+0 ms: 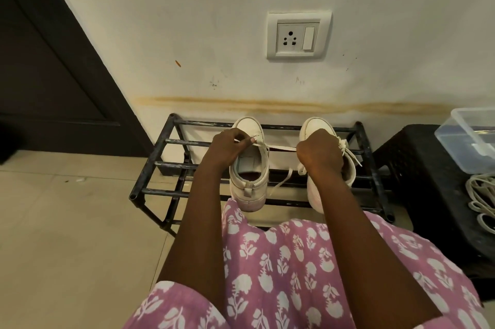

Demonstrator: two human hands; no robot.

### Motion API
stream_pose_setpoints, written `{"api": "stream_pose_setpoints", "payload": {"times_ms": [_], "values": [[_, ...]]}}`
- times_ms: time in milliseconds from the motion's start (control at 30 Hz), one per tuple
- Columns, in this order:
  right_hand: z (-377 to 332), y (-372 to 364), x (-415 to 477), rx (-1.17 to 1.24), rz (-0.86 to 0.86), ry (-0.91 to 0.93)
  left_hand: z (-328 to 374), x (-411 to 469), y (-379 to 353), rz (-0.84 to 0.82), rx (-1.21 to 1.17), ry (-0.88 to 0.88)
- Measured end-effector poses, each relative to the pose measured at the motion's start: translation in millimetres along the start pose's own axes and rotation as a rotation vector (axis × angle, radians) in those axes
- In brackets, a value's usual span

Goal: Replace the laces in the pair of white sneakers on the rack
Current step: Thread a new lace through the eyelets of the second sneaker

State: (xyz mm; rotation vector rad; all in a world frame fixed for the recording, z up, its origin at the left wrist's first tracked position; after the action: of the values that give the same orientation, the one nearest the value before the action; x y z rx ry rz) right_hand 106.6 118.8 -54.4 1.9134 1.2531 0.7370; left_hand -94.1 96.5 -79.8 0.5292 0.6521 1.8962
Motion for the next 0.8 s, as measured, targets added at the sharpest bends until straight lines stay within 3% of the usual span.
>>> {"api": "stream_pose_setpoints", "payload": {"times_ms": [100, 300, 400, 600, 700, 800], "values": [[-8.3, -3.4, -3.9, -0.008, -0.058, 0.052, -1.7, 0.9, 2.0, 0.016, 0.032, 0.006], [-16.4, -39.7, -21.9, -0.192, -0.462, 0.272, -0.4, 1.1, 0.9, 0.021, 0.061, -0.015], [-14.7, -56.9, -31.3, -0.234, -0.477, 0.353, -0.9, 1.2, 0.8, 0.018, 0.070, -0.027], [-6.0, -73.0, -33.0, -0.211, -0.479, 0.299, -4.6, 1.9, 0.5, 0.018, 0.053, -0.007], [-6.1, -71.8, -28.0, -0.049, -0.443, 0.149, -4.7, 2.8, -0.1, 0.011, 0.058, 0.001], [-4.3, -73.9, -31.5, 0.398, -0.455, -0.272, -4.5, 1.6, -0.7, 0.011, 0.044, 0.010]]}}
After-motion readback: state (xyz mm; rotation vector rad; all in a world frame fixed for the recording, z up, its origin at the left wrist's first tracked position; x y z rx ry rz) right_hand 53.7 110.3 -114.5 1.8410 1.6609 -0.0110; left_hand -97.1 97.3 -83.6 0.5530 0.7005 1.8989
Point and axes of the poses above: each hand's wrist, its own x-axis towards the middle knuckle, its own y-axis out of the back of the hand, z = x × y, the point moved 5 cm from there along x, towards the middle knuckle, and after that the axes turned 14 degrees about z, right-handed, at the moved point
